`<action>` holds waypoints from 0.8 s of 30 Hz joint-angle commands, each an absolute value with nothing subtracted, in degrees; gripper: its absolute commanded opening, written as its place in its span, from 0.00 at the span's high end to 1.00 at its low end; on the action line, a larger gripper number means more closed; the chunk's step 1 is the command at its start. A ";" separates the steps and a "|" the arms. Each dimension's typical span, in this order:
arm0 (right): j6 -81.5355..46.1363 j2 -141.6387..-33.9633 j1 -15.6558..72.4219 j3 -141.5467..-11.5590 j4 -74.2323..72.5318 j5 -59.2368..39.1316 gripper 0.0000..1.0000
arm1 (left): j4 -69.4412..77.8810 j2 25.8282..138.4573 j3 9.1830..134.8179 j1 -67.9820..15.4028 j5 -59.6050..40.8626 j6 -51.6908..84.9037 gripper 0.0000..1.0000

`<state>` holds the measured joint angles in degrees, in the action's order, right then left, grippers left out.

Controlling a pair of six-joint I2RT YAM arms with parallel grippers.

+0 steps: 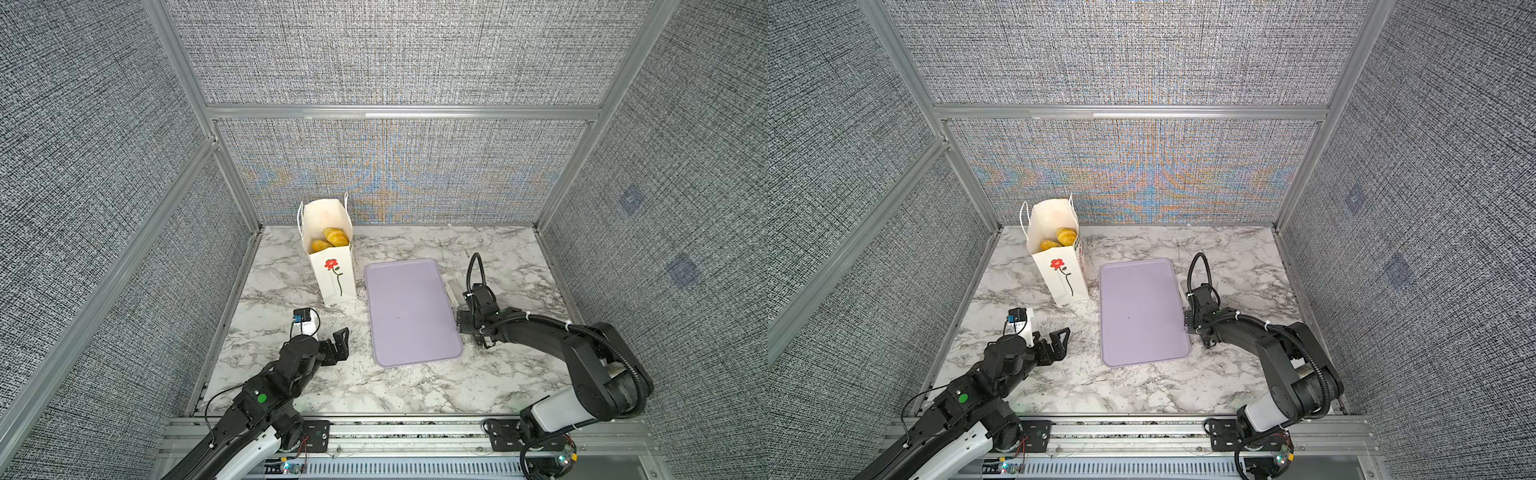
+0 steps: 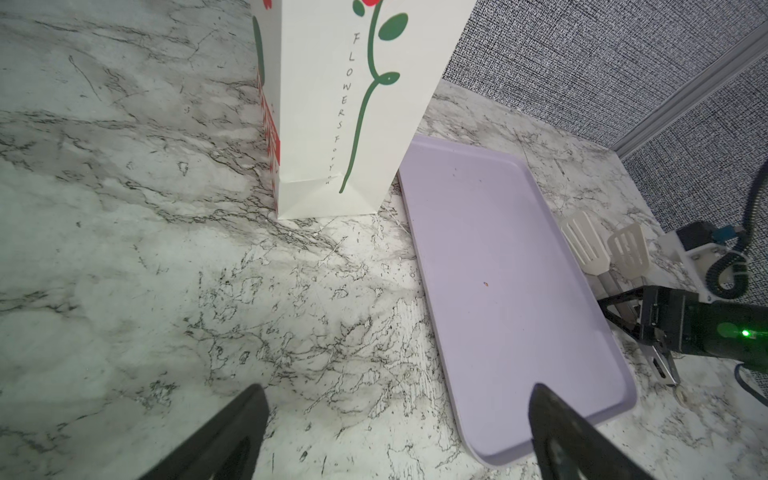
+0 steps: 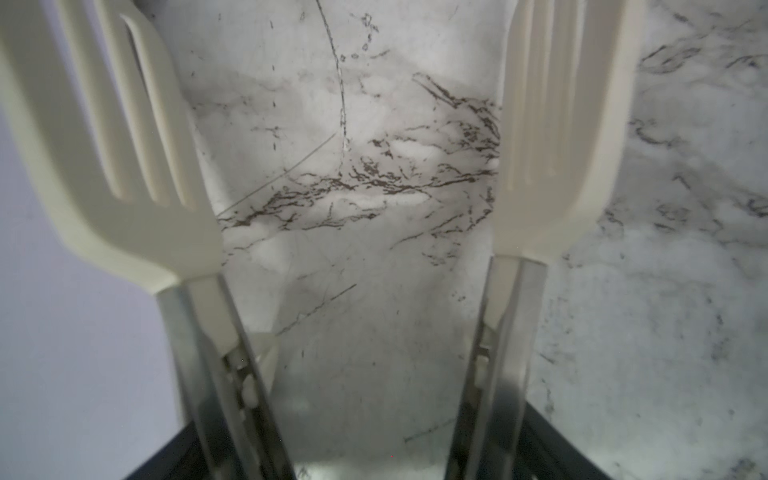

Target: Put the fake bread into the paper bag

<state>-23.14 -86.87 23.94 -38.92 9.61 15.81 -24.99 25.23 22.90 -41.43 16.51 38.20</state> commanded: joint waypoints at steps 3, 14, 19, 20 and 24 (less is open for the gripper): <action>-22.59 -83.64 24.01 -37.13 8.41 16.05 0.09 | -23.03 26.41 22.94 -41.44 17.98 38.19 0.01; -12.89 -59.63 25.05 -27.20 -3.56 16.25 0.03 | -19.62 26.58 22.52 -41.31 33.45 36.36 0.01; 0.15 -52.97 24.42 -21.26 -15.54 26.58 0.01 | -15.23 27.52 21.31 -41.31 38.67 32.72 0.01; 2.14 -52.96 23.75 -19.11 -19.35 28.58 0.01 | -14.24 28.04 21.06 -41.31 39.62 31.90 0.01; 4.47 -57.68 17.61 -8.72 -44.06 30.71 0.01 | -8.04 30.93 20.39 -41.22 45.03 26.33 0.01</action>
